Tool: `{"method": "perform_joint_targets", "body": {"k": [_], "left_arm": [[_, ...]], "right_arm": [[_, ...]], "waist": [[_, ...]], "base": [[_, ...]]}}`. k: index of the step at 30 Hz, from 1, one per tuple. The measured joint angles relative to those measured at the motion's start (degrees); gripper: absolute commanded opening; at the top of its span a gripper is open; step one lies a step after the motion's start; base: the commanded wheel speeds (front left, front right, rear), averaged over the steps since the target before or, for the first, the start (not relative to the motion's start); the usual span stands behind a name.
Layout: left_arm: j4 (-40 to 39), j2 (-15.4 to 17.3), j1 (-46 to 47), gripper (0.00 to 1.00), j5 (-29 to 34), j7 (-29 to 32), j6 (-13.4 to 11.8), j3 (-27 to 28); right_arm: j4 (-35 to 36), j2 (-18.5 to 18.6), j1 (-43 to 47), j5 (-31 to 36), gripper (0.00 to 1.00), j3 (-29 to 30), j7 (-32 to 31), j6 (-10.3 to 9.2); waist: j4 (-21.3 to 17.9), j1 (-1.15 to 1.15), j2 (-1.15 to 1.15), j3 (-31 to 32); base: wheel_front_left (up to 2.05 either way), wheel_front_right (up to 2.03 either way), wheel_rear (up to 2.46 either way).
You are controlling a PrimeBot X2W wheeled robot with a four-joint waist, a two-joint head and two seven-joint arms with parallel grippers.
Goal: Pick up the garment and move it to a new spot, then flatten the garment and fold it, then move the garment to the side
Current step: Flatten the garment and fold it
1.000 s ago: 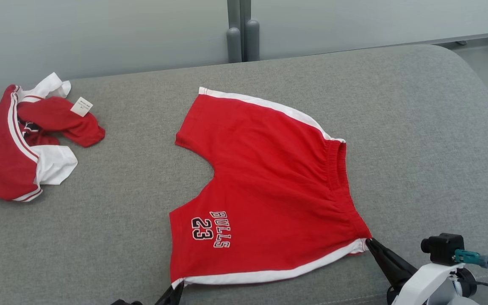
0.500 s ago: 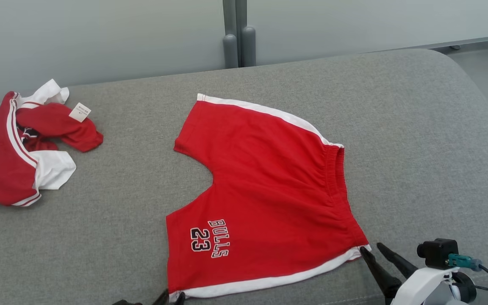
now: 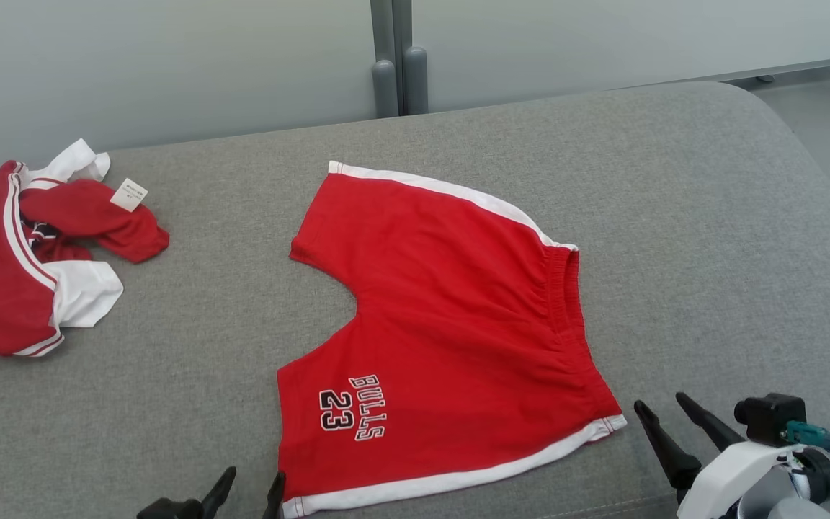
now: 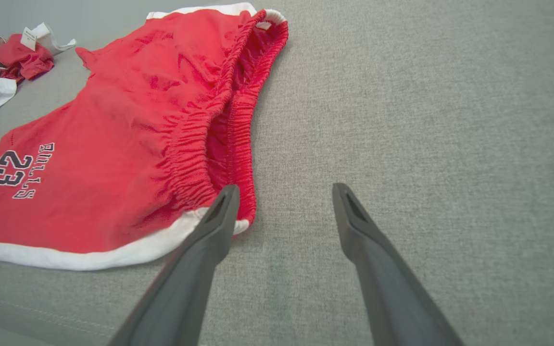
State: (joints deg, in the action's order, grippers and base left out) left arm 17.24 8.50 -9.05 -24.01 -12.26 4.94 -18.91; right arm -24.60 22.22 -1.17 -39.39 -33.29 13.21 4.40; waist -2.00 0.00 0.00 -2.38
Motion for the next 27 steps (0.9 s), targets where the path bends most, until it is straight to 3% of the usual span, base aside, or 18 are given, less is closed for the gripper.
{"method": "perform_joint_targets", "body": {"k": [8, 17, 27], "left_arm": [[-4.04, -0.87, 5.11, 1.0, 0.35, -1.04, -0.93, 0.89], [-7.38, -2.68, 7.42, 1.0, 0.67, -1.67, -3.18, 2.38], [-8.82, -4.17, 9.44, 1.0, 0.67, -1.97, -6.58, 4.14]], "right_arm": [[3.24, 0.58, -5.04, 3.08, 1.0, 1.94, 0.82, -1.08], [7.06, 0.26, -8.92, 5.75, 1.0, 4.57, 1.05, -3.91], [12.28, -3.53, -11.41, 8.83, 1.0, 6.11, 1.13, -6.57]], "waist": [[-0.27, 0.0, 0.0, 0.6], [-0.47, 0.0, 0.0, 2.35], [-0.2, 0.0, 0.0, 3.23]], "base": [[0.0, 0.0, 0.0], [0.0, 0.0, 0.0], [0.0, 0.0, 0.0]]}}
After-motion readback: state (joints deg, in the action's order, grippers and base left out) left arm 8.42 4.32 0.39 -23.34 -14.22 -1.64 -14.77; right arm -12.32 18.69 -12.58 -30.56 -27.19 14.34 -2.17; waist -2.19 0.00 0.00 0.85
